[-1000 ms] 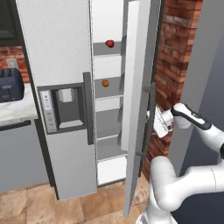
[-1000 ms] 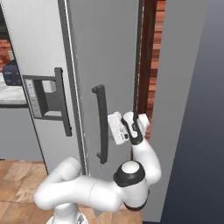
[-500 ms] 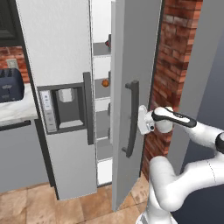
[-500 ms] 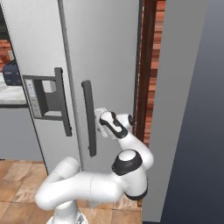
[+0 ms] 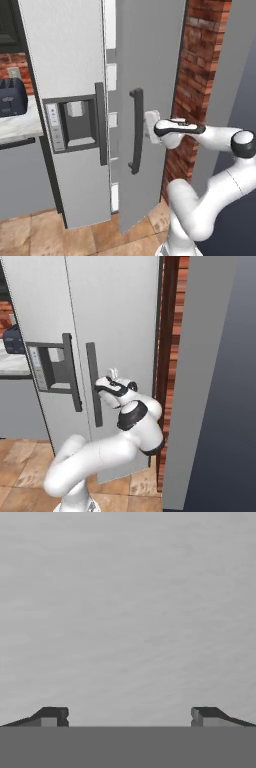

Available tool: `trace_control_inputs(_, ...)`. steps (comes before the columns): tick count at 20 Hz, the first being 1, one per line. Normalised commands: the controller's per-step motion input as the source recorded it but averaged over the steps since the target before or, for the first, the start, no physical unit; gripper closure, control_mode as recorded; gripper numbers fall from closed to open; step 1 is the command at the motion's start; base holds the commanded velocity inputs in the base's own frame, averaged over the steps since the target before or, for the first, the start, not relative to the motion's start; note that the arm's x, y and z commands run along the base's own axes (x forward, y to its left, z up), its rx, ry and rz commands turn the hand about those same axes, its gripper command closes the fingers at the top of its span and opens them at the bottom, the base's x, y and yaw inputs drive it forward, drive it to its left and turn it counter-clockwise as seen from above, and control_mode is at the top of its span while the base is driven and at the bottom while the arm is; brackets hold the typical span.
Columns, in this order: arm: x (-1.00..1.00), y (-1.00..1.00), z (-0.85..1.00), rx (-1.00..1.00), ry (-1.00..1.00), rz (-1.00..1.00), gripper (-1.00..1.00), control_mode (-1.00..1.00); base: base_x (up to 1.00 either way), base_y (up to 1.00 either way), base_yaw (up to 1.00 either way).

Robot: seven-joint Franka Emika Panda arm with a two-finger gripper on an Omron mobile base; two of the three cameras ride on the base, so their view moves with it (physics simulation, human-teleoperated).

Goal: Place the bell pepper in the correct fridge rack based on whether it is a fruit or vegetable. Finally, close the fridge door.

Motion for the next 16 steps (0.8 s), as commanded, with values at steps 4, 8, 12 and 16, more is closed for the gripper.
trace_control_inputs(4, 0.63, 0.15, 0.41, -0.03, 0.0, -0.45, -1.0, -1.0, 0.0, 0.0, 0.0)
trace_control_inputs(8, 0.71, 0.15, 0.29, -0.03, 0.06, -0.4, -1.0, -1.0, 0.0, 0.0, 0.0)
trace_control_inputs(12, 0.77, 0.01, 0.29, 0.0, 0.14, -0.33, -1.0, -1.0, 0.0, 0.0, 0.0)
trace_control_inputs(16, 0.74, 0.0, 0.4, 0.0, 0.18, -0.31, -1.0, -1.0, 0.0, 0.0, 0.0)
